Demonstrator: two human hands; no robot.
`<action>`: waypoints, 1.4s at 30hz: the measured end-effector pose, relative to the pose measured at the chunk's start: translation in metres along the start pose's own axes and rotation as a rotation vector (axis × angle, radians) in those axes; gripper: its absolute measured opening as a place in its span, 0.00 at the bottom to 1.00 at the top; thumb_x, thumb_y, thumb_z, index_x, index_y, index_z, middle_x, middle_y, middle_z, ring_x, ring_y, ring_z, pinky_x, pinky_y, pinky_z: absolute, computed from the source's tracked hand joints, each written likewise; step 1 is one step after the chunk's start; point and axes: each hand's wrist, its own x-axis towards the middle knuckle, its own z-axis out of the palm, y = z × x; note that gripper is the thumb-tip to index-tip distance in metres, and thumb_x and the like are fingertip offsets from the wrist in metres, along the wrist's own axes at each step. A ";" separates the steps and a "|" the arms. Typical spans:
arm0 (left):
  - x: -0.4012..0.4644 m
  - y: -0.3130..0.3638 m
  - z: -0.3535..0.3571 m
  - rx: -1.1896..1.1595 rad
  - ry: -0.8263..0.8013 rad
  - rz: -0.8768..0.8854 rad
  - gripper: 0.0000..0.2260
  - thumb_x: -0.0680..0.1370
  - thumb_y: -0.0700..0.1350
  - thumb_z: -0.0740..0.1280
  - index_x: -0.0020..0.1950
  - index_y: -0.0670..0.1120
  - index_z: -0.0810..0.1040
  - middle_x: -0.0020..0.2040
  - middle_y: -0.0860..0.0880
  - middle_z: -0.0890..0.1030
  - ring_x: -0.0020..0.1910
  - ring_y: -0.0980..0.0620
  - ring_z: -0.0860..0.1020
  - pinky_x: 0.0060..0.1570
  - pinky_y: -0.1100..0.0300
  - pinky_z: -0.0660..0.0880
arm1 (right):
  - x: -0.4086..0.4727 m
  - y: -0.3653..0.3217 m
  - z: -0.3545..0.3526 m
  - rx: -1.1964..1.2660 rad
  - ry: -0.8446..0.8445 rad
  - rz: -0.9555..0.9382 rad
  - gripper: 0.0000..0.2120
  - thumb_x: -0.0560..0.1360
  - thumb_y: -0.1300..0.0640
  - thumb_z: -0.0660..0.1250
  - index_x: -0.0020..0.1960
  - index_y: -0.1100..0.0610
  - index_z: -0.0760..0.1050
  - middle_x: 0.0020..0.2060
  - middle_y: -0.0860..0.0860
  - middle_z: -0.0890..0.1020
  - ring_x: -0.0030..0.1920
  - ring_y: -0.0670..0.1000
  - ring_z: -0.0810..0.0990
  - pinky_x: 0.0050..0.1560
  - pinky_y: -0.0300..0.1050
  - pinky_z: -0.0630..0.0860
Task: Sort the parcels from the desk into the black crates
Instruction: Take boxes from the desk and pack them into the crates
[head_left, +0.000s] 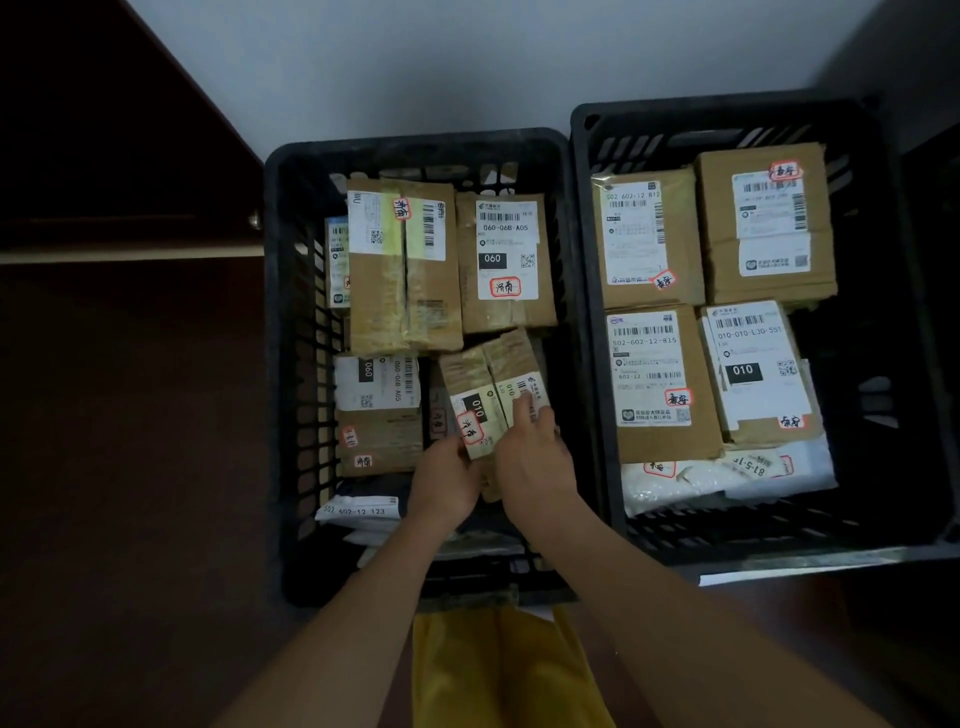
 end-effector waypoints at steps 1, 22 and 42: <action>-0.001 0.004 -0.001 0.007 0.006 -0.011 0.07 0.78 0.40 0.68 0.56 0.43 0.82 0.51 0.48 0.84 0.43 0.55 0.77 0.34 0.69 0.67 | -0.002 0.000 0.003 0.008 -0.005 0.006 0.21 0.81 0.62 0.60 0.72 0.68 0.65 0.78 0.62 0.47 0.75 0.63 0.54 0.69 0.51 0.67; -0.003 -0.010 0.009 -0.475 -0.020 -0.070 0.31 0.77 0.28 0.64 0.61 0.66 0.71 0.59 0.51 0.80 0.59 0.49 0.79 0.60 0.43 0.77 | -0.018 0.013 0.023 0.311 -0.065 0.072 0.42 0.78 0.56 0.67 0.81 0.54 0.43 0.77 0.61 0.34 0.74 0.68 0.55 0.69 0.53 0.66; 0.033 0.003 0.005 -0.181 -0.015 0.059 0.21 0.79 0.36 0.66 0.71 0.47 0.68 0.58 0.47 0.80 0.57 0.49 0.78 0.57 0.52 0.77 | -0.016 0.011 0.033 0.127 0.024 0.017 0.42 0.78 0.55 0.66 0.80 0.57 0.41 0.78 0.54 0.33 0.78 0.60 0.45 0.74 0.53 0.60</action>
